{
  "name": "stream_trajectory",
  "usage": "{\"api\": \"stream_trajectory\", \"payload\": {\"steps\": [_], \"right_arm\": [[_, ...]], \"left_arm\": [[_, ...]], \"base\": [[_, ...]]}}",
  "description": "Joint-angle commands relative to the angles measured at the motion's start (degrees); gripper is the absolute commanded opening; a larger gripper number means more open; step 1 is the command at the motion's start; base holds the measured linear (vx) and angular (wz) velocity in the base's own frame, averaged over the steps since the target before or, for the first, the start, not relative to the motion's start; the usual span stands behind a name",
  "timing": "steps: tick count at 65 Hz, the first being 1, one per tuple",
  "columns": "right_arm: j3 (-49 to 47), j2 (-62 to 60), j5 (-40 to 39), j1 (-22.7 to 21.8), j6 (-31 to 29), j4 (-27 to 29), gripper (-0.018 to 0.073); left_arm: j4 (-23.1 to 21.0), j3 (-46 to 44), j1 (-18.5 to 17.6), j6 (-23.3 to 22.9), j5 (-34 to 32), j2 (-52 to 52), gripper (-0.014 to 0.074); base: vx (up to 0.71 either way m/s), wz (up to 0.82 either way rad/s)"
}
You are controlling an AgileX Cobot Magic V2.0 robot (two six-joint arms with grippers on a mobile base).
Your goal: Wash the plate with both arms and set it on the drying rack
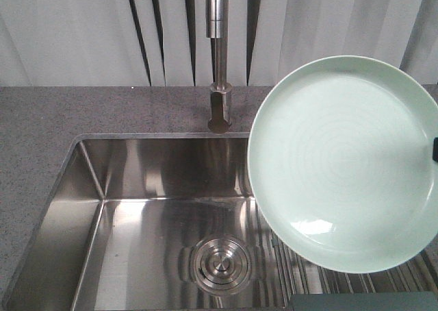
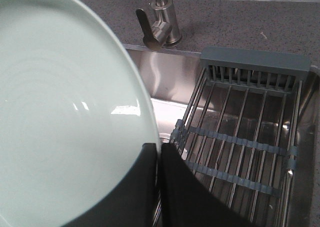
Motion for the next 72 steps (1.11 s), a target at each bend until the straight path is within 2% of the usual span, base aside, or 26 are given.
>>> {"api": "stream_trajectory", "payload": {"steps": [1,45,50,63,72], "right_arm": [[-1.38,-0.26,-2.36,-0.30,-0.22,3.21,-0.0011],[-1.38,-0.26,-2.36,-0.30,-0.22,3.21,-0.0011],[-1.38,-0.26,-2.34,-0.30,-0.22,3.29,-0.0011],[-1.38,-0.26,-2.34,-0.30,-0.22,3.23,-0.0011],[-1.38,-0.26,-2.34,-0.30,-0.22,3.23,-0.0011]], "left_arm": [[-0.48,1.00,-0.31,-0.06,-4.30,-0.86,-0.0006],[-0.62,0.99,-0.31,-0.53,-4.30,-0.86,-0.0006],[-2.14,0.99,-0.31,-2.95,-4.30,-0.86,-0.0006],[-11.11,0.99,-0.31,-16.45,-4.89,-0.86,-0.0006],[-12.57,0.99,-0.31,-21.28,-6.64,-0.86,-0.0006]], "base": [[0.00,0.00],[0.00,0.00],[0.00,0.00],[0.00,0.00],[0.00,0.00]]}}
